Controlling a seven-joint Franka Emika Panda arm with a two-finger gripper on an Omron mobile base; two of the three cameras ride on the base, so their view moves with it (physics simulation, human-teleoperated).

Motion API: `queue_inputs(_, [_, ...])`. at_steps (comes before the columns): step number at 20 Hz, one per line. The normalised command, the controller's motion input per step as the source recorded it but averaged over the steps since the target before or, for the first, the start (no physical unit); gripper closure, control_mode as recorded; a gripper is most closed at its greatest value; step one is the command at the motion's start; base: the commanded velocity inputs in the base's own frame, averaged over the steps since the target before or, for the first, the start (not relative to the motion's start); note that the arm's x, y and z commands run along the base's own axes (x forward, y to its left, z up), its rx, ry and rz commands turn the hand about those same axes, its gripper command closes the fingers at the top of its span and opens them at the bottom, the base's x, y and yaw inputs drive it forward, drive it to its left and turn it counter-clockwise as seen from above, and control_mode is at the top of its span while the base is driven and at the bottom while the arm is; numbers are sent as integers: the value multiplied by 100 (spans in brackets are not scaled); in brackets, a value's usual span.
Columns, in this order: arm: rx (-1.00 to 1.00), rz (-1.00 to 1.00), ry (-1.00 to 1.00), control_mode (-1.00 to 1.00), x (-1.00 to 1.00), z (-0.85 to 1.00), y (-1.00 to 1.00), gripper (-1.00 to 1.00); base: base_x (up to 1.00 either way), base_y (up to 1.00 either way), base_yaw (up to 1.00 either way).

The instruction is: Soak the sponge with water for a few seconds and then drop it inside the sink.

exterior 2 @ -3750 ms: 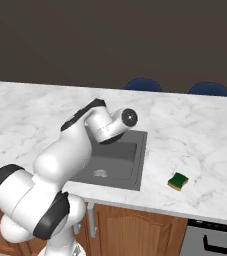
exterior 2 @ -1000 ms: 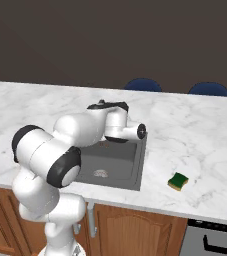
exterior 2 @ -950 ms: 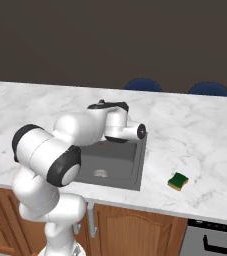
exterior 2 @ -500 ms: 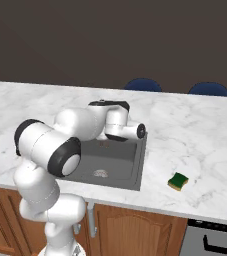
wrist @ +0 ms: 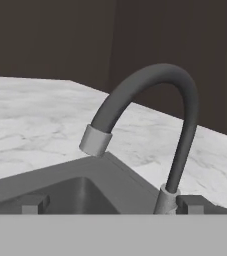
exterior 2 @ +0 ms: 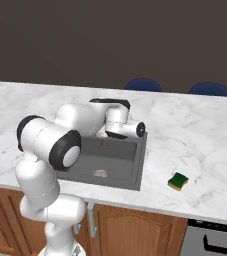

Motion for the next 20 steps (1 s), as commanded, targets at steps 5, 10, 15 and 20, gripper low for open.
queue_inputs(5, [0,-7,0,-100,19,-12,0,-100,0,0,0])
queue_inputs(10, [0,-4,0,-100,15,-23,0,-100,0,0,0])
queue_inputs(15, [0,0,0,-100,12,-15,0,-100,0,0,0])
queue_inputs(20, [1,0,0,-100,14,-18,0,-100,0,0,0])
